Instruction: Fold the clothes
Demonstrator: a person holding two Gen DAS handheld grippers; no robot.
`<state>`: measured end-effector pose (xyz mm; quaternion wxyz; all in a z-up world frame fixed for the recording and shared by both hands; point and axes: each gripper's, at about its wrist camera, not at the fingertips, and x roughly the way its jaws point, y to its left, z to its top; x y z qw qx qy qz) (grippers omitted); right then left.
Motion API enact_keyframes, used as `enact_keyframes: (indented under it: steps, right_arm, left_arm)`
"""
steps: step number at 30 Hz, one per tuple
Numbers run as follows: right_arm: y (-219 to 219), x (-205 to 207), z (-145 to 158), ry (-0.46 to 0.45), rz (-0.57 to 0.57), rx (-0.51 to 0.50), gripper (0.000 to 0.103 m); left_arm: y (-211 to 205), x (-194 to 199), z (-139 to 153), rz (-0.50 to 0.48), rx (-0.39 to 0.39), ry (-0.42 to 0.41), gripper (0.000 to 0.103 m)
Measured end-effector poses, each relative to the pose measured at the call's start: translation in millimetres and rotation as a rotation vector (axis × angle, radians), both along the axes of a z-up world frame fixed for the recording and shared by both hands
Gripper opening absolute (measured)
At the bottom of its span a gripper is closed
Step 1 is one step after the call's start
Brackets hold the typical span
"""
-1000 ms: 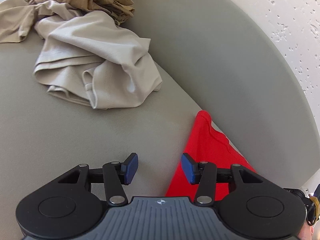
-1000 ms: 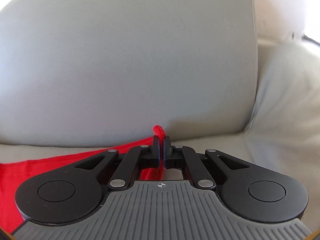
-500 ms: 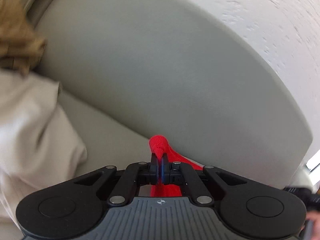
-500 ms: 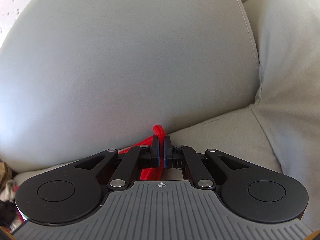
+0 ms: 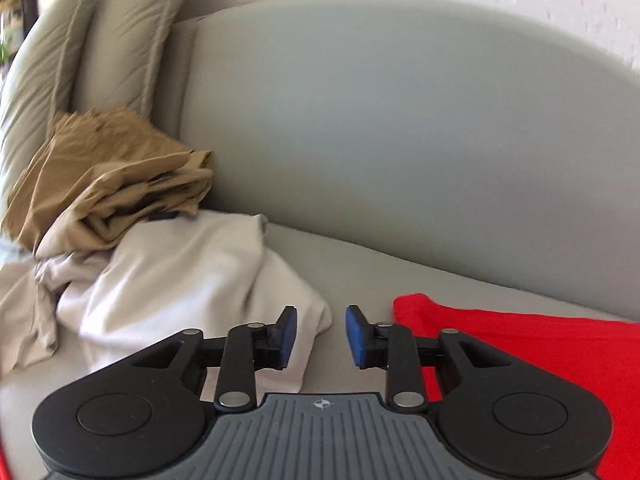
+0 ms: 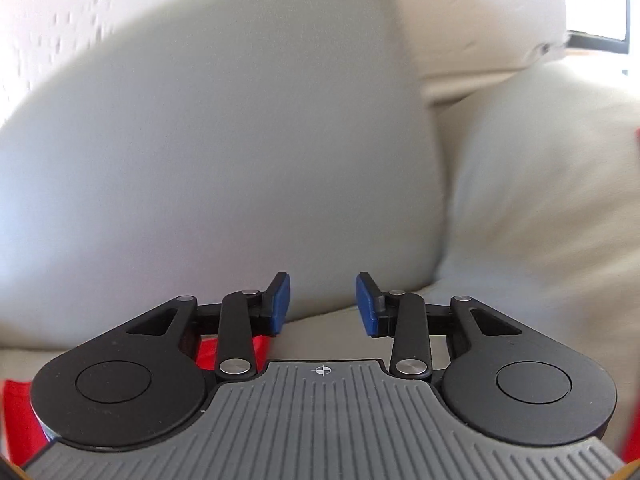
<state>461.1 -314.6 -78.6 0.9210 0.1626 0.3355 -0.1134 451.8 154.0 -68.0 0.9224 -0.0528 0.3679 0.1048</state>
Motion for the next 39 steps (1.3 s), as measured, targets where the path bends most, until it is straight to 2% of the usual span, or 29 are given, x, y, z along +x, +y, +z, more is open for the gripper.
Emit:
enact_keyframes:
  steps: [3,4,6,8,10,13,15,16,17,19,20,22,23,24,27,30,34,35,36,39]
  right_arm:
    - [-14.9,-31.8,26.2,-0.004,-0.028,0.064,0.043]
    - [-23.0,-43.1,33.2,-0.007,-0.026,0.099,0.043]
    - [-39.8,-68.4,46.5,-0.011,-0.018,0.167,0.043]
    - [-49.9,-92.6,49.1,-0.011,0.03,0.211,0.045]
    - [-53.1,-105.4,45.4,-0.002,0.092,0.244,0.045]
    - [-41.1,-95.7,19.6,0.109,0.213,0.299,0.043]
    - [-32.1,-97.6,-4.1,0.178,0.242,0.378,0.036]
    - [-24.0,-99.1,-11.6,0.197,0.241,0.401,0.034]
    - [-18.2,-99.0,-18.6,0.212,0.24,0.416,0.034]
    - [-15.4,-92.1,-30.2,0.228,0.235,0.412,0.034]
    - [-12.9,-89.6,-35.0,0.231,0.236,0.409,0.034]
    - [-3.6,-88.1,-40.4,0.215,0.253,0.398,0.033]
    - [0.0,-87.3,-42.8,0.207,0.26,0.385,0.028]
    - [1.6,-86.6,-44.6,0.201,0.263,0.356,0.002]
    - [6.4,-86.1,-48.1,0.176,0.271,0.27,0.001]
    - [5.3,-99.6,-34.1,0.118,0.222,0.161,0.0]
    - [1.8,-103.9,-38.9,0.157,0.18,0.088,0.001]
    - [-0.5,-104.4,-39.3,0.167,0.158,0.088,0.004]
    - [-6.1,-105.4,-38.1,0.175,0.144,0.119,0.012]
    - [-21.3,-112.6,-32.6,0.188,0.126,0.217,0.027]
  left_arm:
    - [12.6,-39.8,30.3,-0.066,-0.22,0.048,0.026]
    - [11.1,-54.7,40.9,-0.1,-0.265,0.075,0.027]
    - [-0.9,-83.6,58.4,-0.161,-0.324,0.141,0.033]
    - [-20.1,-120.7,71.9,-0.196,-0.352,0.139,0.04]
    - [-37.7,-145.0,69.7,-0.183,-0.349,0.122,0.042]
    - [-72.7,-164.8,39.4,-0.128,-0.345,0.124,0.039]
    - [-90.9,-165.6,14.8,-0.138,-0.339,0.096,0.033]
    - [-98.2,-164.6,3.5,-0.182,-0.33,0.077,0.032]
    - [-105.5,-165.8,-6.5,-0.225,-0.291,0.059,0.032]
    - [-119.5,-159.6,-21.2,-0.245,-0.149,0.096,0.027]
    - [-123.3,-155.3,-24.7,-0.263,-0.121,0.099,0.026]
    - [-121.9,-145.4,-28.1,-0.277,-0.15,0.108,0.027]
    - [-119.9,-142.6,-28.8,-0.267,-0.168,0.112,0.028]
    - [-117.9,-140.0,-29.5,-0.256,-0.185,0.116,0.028]
    - [-116.4,-140.6,-29.4,-0.246,-0.157,0.117,0.028]
    - [-112.0,-140.7,-29.9,-0.227,-0.165,0.13,0.028]
    - [-111.1,-137.8,-33.3,-0.209,-0.157,0.153,0.028]
    - [-112.6,-138.0,-34.0,-0.215,-0.148,0.156,0.028]
    - [-114.2,-138.3,-34.3,-0.221,-0.139,0.158,0.028]
    - [-117.8,-139.4,-34.0,-0.233,-0.123,0.159,0.028]
